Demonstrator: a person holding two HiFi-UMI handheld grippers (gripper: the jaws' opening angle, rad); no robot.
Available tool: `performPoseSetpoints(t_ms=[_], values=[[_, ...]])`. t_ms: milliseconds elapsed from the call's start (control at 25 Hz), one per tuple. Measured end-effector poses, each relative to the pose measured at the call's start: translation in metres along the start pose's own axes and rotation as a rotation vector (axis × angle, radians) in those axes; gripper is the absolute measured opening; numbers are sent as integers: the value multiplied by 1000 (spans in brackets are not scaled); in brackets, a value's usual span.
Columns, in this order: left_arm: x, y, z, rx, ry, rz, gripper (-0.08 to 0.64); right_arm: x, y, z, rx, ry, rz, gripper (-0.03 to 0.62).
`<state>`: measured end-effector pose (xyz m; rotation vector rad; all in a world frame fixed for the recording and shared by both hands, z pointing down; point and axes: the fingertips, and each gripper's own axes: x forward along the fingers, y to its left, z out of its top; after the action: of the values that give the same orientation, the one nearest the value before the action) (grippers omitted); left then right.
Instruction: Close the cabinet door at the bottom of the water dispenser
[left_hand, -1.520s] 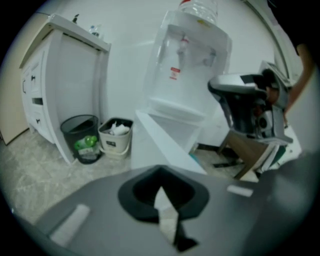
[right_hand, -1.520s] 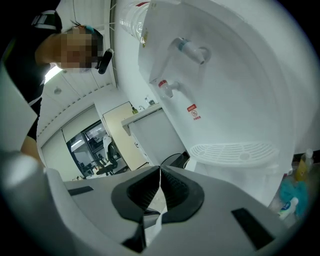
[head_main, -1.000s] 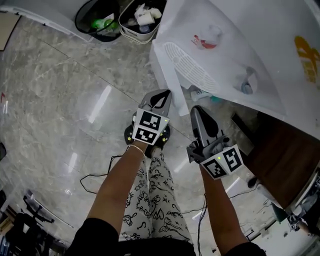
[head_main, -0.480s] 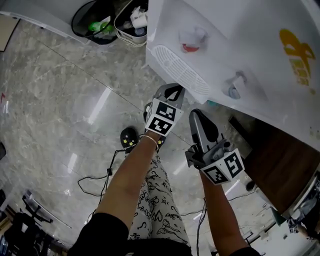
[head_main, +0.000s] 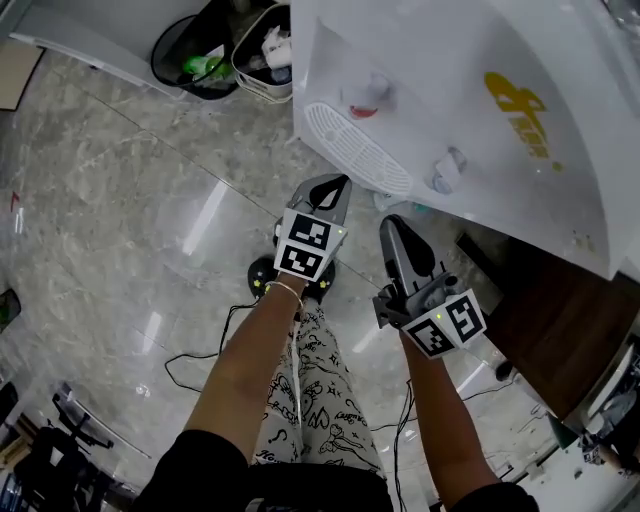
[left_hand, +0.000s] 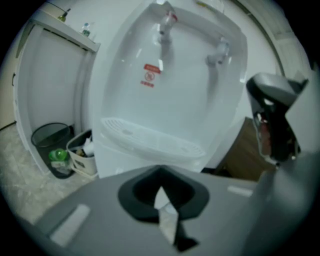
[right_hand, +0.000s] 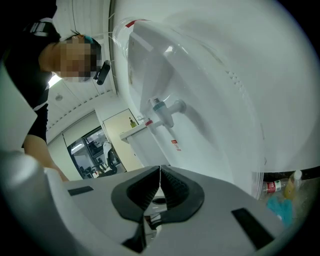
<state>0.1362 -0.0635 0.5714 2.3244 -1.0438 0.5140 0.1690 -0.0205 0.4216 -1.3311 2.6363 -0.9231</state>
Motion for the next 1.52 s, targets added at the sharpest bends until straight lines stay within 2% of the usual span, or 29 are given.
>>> performPoseSetpoints(t_ms=[160, 280, 400, 600, 760, 920, 1080, 1400, 1520], values=[[-46, 18, 16, -27, -35, 60, -5, 10, 11, -3, -17, 33, 5, 17], [-79, 22, 34, 7, -69, 80, -5, 19, 23, -9, -40, 61, 25, 17], [-111, 19, 50, 31, -114, 90, -5, 24, 35, -12, -54, 77, 42, 17], [-158, 7, 56, 16, -155, 107, -5, 26, 56, -22, -60, 116, 54, 15], [-173, -8, 56, 25, -156, 88, -5, 24, 63, -30, -56, 144, 52, 15], [-181, -7, 46, -54, -158, 74, -5, 25, 67, -31, -56, 145, 53, 15], [-184, 0, 43, 11, -129, 88, -5, 27, 69, -33, -60, 151, 59, 15], [-192, 10, 48, 0, -132, 119, -5, 30, 81, -37, -51, 160, 67, 15], [-196, 6, 52, 23, -144, 116, -5, 29, 81, -35, -36, 153, 63, 15]])
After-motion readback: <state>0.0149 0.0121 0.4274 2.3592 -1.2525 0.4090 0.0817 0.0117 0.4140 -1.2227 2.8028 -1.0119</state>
